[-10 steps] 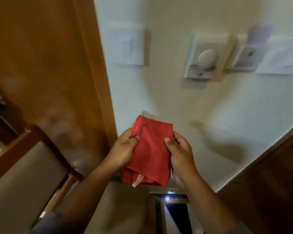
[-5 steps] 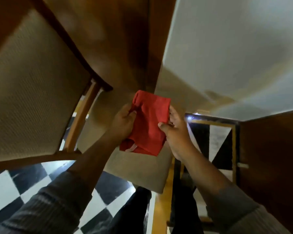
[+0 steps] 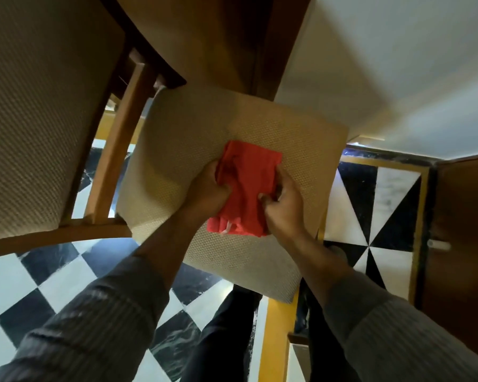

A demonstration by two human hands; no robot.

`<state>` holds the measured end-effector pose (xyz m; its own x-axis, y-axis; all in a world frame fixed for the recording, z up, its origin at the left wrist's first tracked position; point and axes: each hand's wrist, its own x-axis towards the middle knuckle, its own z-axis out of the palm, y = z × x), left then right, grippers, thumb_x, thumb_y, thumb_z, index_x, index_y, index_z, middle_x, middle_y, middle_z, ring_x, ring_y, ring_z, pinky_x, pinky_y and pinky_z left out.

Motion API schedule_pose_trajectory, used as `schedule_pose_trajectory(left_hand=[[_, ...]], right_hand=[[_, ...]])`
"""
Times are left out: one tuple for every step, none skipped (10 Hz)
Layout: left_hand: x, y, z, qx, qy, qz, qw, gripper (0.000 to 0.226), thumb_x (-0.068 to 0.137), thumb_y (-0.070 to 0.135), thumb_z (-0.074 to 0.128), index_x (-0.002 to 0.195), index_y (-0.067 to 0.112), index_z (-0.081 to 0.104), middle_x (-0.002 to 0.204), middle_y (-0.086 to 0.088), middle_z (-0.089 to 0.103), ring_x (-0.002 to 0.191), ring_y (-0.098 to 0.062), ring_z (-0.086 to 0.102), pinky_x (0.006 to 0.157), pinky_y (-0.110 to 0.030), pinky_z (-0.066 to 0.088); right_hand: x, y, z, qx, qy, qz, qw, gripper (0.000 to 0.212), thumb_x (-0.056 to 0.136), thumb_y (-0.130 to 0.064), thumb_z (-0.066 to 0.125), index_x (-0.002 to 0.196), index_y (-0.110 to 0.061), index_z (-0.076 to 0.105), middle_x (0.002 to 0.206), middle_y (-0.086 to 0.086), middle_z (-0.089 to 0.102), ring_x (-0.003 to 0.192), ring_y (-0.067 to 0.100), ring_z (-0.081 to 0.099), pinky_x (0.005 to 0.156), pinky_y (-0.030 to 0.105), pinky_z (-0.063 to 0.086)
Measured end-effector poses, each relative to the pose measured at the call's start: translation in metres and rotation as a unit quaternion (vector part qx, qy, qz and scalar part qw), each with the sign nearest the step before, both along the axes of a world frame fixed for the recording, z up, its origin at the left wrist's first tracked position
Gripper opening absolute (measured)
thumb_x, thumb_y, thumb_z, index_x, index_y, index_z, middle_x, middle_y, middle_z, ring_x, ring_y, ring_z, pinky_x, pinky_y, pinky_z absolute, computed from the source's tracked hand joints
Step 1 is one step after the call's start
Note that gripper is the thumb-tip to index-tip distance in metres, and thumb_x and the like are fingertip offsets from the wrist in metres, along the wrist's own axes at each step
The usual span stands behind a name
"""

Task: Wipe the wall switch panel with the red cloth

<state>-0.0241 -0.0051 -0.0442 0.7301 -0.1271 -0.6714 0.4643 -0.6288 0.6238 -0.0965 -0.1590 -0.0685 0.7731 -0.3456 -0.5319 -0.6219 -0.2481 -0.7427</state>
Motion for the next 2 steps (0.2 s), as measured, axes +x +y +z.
schedule_pose_trajectory(left_hand=[[-0.008,0.0,0.013,0.084,-0.039,-0.066,0.994,0.044,0.094,0.017,0.059,0.138,0.012,0.051,0.124,-0.01,0.066,0.112,-0.03,0.064,0.085,-0.038,0.05],[-0.01,0.001,0.039,0.11,-0.059,-0.141,0.982,0.048,0.095,0.02,0.06,0.141,0.013,0.049,0.131,-0.011,0.064,0.12,-0.034,0.063,0.098,-0.048,0.054]], right_hand=[[0.005,-0.008,0.022,-0.043,0.006,0.03,0.999,0.065,0.089,-0.008,0.073,0.149,-0.011,0.048,0.133,0.016,0.056,0.123,0.028,0.056,0.104,0.028,0.043],[0.004,-0.033,0.055,-0.078,-0.014,0.019,0.997,0.062,0.089,-0.012,0.074,0.147,-0.011,0.05,0.138,0.015,0.051,0.126,0.027,0.053,0.105,0.024,0.04]])
